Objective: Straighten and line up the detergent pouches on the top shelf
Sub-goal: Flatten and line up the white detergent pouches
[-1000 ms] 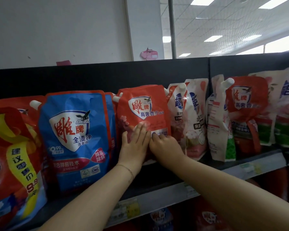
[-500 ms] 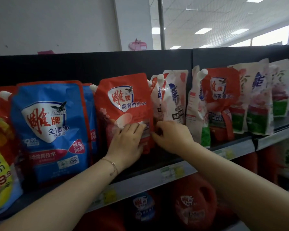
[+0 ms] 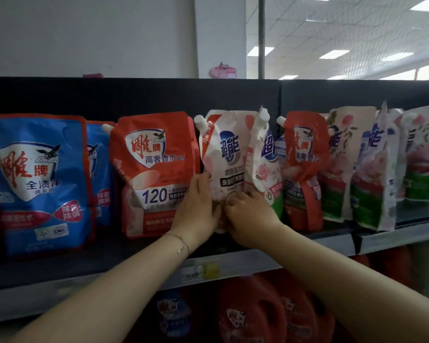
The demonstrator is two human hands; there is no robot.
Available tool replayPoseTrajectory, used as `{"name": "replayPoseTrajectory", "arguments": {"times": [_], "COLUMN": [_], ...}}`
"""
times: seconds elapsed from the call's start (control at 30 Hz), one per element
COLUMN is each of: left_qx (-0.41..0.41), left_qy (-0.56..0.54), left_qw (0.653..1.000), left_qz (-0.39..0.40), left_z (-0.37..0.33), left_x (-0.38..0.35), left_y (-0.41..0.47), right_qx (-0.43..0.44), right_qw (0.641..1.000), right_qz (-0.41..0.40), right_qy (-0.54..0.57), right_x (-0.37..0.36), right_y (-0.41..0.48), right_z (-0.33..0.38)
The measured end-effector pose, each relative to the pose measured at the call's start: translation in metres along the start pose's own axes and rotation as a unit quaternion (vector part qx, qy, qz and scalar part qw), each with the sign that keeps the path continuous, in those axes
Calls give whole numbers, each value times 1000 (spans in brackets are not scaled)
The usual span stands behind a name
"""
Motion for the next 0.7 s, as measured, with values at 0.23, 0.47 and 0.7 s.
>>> {"name": "replayPoseTrajectory", "arguments": {"times": [0.23, 0.47, 0.7], "left_qx": [63, 82, 55], "left_qy": [-18, -54, -34], "left_qw": [996, 992, 994], "left_qz": [59, 77, 91], "left_z": [5, 23, 25], "left_x": [-33, -49, -77], "left_y": [5, 21, 39], "right_qx": [19, -45, -99], "right_qw": [997, 991, 989], "right_qz": [50, 95, 104], "right_qy": [-56, -79, -37], "right_x": [-11, -28, -34], "right_y": [2, 7, 6], "right_z": [-7, -37, -70]}}
Point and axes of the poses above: each hand's wrist, its own y-axis towards the middle knuckle, its own x-axis out of the back of the hand, z = x × y, the point moved 10 cm from there along y, towards the middle knuckle, and after that the axes turned 8 degrees about -x, right-handed, at the moved point
